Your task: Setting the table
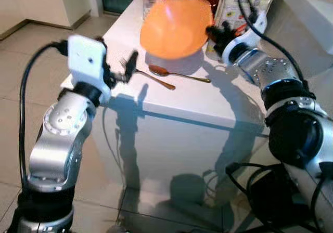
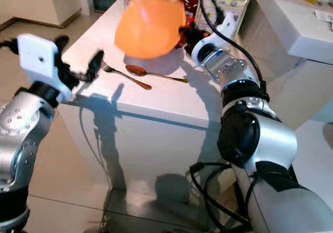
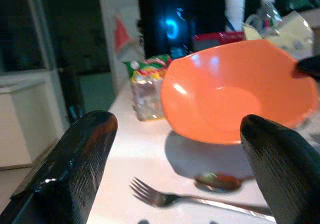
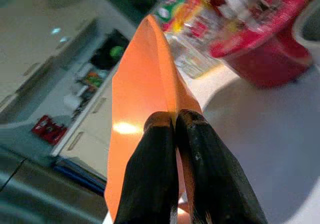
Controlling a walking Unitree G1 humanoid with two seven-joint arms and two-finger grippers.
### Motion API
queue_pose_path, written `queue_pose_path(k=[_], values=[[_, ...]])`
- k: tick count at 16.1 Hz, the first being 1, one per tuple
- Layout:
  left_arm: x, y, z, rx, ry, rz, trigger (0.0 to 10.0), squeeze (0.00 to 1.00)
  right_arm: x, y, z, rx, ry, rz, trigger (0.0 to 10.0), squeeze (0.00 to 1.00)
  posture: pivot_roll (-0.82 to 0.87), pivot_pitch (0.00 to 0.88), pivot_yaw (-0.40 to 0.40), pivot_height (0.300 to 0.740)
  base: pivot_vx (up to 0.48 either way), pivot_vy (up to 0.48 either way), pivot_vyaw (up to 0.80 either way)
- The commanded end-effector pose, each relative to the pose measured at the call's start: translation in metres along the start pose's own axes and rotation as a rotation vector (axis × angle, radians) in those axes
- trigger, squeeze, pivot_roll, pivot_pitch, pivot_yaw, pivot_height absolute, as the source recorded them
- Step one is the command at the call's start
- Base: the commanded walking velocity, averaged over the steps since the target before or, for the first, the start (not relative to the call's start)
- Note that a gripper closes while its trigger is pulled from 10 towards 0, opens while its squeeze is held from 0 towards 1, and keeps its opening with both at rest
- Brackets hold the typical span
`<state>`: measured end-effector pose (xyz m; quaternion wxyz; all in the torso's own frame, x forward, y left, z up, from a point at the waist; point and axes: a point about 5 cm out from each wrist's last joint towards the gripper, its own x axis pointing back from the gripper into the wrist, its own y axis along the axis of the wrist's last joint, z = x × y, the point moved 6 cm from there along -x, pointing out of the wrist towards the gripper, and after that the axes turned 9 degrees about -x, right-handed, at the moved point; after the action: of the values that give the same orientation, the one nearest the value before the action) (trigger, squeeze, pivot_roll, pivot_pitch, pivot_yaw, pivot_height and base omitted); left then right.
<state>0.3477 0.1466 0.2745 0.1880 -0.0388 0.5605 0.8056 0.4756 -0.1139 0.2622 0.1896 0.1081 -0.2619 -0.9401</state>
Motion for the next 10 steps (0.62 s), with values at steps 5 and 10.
queue_pose_path(k=[5,10], values=[[-0.004,0.017,0.008,0.045,0.054,-0.070,10.0,0.00,0.029,0.032,0.019,0.367,0.187,-0.186,0.0,0.00,0.05,0.000,-0.061,0.740,0.000,0.000,0.00],[0.000,0.004,0.009,-0.007,0.073,-0.033,10.0,0.00,0.063,0.025,0.044,0.574,0.304,-0.305,0.0,0.00,0.04,0.000,-0.049,0.740,0.000,0.000,0.00]])
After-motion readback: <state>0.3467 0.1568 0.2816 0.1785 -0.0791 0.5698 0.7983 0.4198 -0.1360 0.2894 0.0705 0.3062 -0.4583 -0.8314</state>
